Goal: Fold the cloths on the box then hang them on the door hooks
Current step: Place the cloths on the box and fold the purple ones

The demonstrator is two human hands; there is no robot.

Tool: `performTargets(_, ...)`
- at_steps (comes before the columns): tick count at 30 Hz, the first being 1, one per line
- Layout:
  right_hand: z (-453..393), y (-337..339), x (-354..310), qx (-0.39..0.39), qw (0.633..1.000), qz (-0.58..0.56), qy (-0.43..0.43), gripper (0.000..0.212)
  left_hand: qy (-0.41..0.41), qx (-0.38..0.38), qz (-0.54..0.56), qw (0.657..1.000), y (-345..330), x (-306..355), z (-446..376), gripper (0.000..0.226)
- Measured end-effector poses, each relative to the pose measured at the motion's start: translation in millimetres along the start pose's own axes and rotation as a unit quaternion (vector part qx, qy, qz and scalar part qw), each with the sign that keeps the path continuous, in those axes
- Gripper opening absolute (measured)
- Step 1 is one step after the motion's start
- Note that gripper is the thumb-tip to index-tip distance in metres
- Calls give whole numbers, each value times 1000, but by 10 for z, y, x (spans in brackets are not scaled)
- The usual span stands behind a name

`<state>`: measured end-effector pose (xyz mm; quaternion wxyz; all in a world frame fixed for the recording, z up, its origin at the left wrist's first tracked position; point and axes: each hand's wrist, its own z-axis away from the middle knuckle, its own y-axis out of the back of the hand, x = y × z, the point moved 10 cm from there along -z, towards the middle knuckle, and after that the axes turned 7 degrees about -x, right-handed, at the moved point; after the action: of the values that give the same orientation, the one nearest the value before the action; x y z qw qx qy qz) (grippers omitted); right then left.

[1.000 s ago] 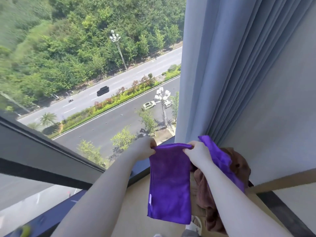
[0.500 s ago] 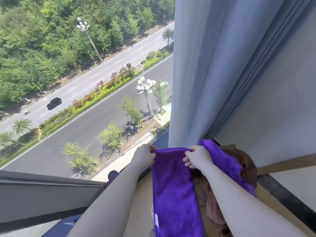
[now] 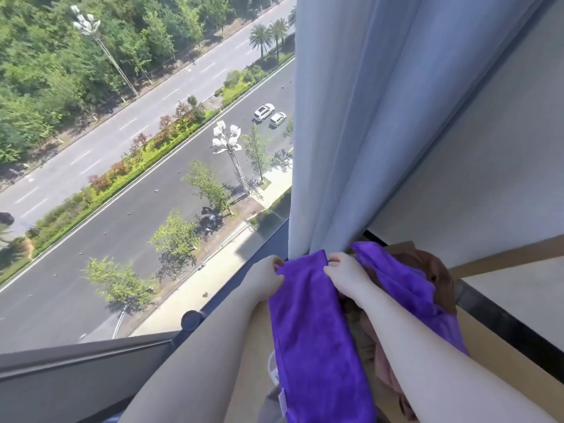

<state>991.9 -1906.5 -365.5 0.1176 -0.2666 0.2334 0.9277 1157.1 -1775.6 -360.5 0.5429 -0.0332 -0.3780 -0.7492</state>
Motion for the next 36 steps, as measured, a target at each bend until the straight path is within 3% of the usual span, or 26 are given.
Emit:
performTargets(12,297,279,-231,-23,997,-27,63,52,-57,4,17,998,-35,570,223,30)
performTargets(19,871,1099,-147,14,993,-50,104,23,-110,16,12,994,-261,1232,430,28)
performTargets(23,1038,1554,159,72,994,14,80,13,-145,12,-4,989,-468,1715,583,26)
performTargets(30,1240,1419,684,-35,986,157,38,18,-168,5,-91,982,-885,2137,752,29)
performTargets(36,1288,1325,888,2,986,141,87,12,-158,29,-128,979,-1045,2121,935,12)
